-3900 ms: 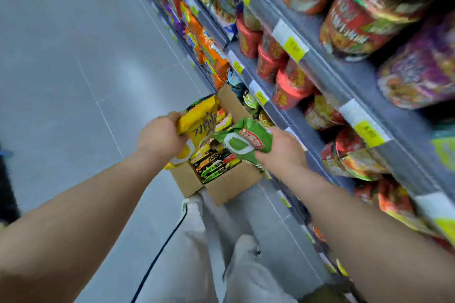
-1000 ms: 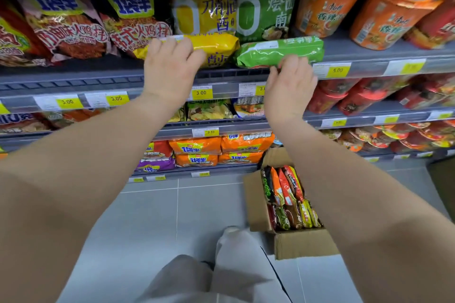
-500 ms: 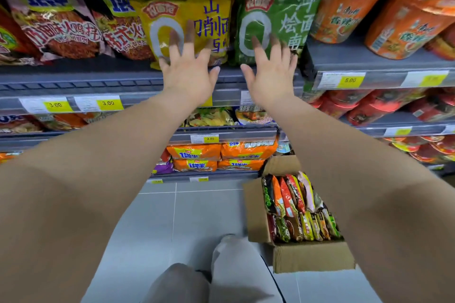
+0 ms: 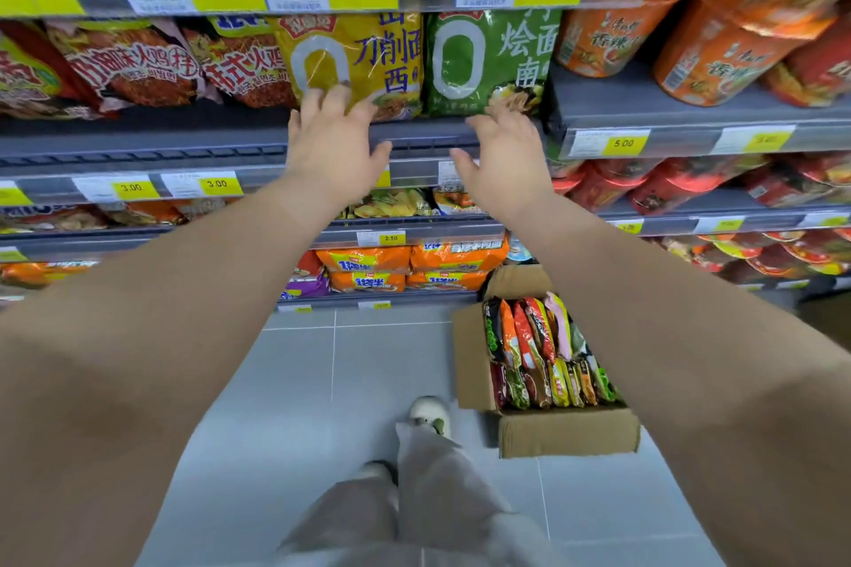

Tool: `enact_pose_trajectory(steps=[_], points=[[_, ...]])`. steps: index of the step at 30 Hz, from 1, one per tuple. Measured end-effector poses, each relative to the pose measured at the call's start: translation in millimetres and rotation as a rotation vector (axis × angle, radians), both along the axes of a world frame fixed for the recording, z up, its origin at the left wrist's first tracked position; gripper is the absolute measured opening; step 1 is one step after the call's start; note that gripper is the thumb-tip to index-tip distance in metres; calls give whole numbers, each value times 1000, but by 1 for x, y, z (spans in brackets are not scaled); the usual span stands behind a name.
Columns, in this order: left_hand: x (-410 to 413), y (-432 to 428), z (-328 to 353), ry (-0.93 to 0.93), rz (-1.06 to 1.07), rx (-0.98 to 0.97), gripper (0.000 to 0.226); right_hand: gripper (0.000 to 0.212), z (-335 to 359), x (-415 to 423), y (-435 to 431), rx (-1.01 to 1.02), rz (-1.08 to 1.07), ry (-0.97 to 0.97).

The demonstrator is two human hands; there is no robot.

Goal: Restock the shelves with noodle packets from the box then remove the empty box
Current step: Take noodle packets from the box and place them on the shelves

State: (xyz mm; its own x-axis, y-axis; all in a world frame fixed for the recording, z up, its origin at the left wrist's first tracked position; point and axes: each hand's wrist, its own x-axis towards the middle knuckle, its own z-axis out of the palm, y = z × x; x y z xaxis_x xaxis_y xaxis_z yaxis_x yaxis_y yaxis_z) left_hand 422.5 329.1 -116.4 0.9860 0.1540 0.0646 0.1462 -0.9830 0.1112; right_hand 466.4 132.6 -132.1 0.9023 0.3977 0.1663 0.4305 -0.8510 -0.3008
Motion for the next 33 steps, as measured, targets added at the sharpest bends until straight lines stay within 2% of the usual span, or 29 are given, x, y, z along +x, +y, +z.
enact_pose_trajectory(steps=[6, 9, 17, 25, 33], points=[[-86, -21, 33, -49, -128, -226, 42, 43, 45, -90, -22, 135, 9, 12], [-133, -38, 46, 9, -163, -324, 40, 40, 61, -145, -40, 133, -22, 16], [-223, -109, 57, 53, -344, -410, 39, 39, 82, -281, -123, 170, -224, 107], [-252, -266, 61, 120, -550, -431, 35, 36, 76, -351, -280, 186, -430, 90], [-249, -458, 50, 128, -622, -462, 33, 37, 79, -367, -467, 78, -452, 132]])
